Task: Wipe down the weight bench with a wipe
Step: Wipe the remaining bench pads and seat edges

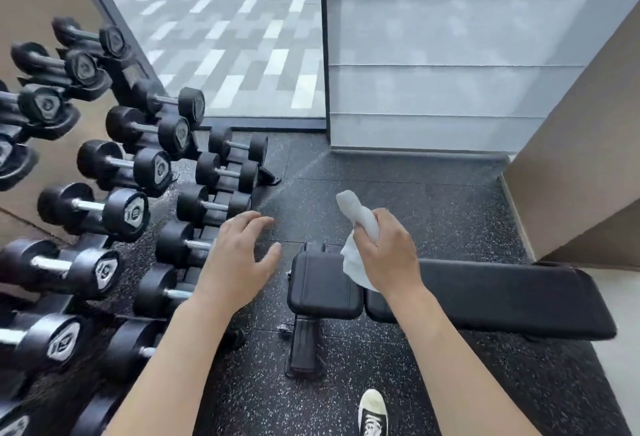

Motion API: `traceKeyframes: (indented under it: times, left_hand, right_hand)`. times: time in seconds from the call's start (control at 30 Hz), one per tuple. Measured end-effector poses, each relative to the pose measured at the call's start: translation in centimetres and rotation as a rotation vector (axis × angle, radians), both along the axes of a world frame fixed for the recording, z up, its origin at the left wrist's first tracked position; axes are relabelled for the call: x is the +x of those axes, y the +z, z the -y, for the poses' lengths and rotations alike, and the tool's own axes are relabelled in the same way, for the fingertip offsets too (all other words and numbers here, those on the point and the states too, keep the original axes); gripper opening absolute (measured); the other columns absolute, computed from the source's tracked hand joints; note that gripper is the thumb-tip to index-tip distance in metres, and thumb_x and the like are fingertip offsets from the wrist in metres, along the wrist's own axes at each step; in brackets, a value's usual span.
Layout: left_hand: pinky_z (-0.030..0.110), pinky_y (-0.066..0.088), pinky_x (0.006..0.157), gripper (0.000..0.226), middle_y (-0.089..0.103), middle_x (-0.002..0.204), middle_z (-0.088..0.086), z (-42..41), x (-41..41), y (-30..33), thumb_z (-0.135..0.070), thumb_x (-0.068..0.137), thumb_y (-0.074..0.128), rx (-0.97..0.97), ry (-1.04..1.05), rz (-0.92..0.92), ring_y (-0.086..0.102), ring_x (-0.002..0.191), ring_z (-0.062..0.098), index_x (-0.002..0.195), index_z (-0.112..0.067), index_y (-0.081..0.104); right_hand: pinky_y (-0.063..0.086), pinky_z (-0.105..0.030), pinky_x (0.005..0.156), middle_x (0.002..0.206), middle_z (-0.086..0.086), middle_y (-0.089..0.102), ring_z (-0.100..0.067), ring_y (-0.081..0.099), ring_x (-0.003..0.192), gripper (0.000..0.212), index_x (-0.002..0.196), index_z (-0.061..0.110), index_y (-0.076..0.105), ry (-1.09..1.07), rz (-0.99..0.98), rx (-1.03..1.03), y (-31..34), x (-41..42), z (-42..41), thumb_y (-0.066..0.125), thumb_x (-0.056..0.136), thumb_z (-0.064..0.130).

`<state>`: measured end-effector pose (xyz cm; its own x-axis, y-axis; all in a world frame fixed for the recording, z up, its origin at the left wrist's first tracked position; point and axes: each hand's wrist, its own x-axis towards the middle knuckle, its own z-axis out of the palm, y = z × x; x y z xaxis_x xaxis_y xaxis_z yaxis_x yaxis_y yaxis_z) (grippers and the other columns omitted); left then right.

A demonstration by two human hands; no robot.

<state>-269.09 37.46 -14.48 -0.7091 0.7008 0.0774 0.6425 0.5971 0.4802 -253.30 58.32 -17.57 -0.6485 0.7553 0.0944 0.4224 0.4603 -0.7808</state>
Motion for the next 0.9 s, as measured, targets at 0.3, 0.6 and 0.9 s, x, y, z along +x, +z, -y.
traceKeyframes:
  times: [0.3,0.6,0.9]
  left_hand:
    - [0.043,0.034,0.121,0.047,0.054,0.145,-0.001,-4.8,-6.2,-9.1,-0.033,0.097,0.068,-0.107,0.008,0.074,0.042,0.139,0.021,0.141,-0.018,0.060]
    - [0.039,0.035,0.121,0.050,0.054,0.145,-0.005,-7.0,-13.6,-27.6,-0.031,0.096,0.069,-0.186,-0.103,0.221,0.044,0.138,0.017,0.143,-0.021,0.058]
    - [0.037,0.034,0.122,0.064,0.045,0.152,-0.010,-5.2,-17.5,-47.1,-0.049,0.098,0.055,-0.263,-0.164,0.333,0.035,0.144,0.010,0.156,-0.028,0.039]
  right_hand:
    - [0.039,-0.036,0.065,0.086,0.009,0.059,-0.011,0.055,0.080,0.011,0.096,0.029,0.049,-0.023,0.074,-0.174,-10.6,-5.6,-5.3,0.057,0.097,0.037]
    - [0.039,-0.036,0.066,0.087,0.012,0.061,-0.009,0.056,0.081,0.013,0.096,0.036,0.045,-0.144,0.187,-0.254,-26.6,-11.0,-4.6,0.057,0.096,0.041]
    - [0.039,-0.025,0.064,0.088,0.016,0.061,-0.001,0.055,0.086,0.010,0.094,0.039,0.051,-0.122,0.257,-0.247,-43.0,-16.7,-1.4,0.058,0.098,0.044]
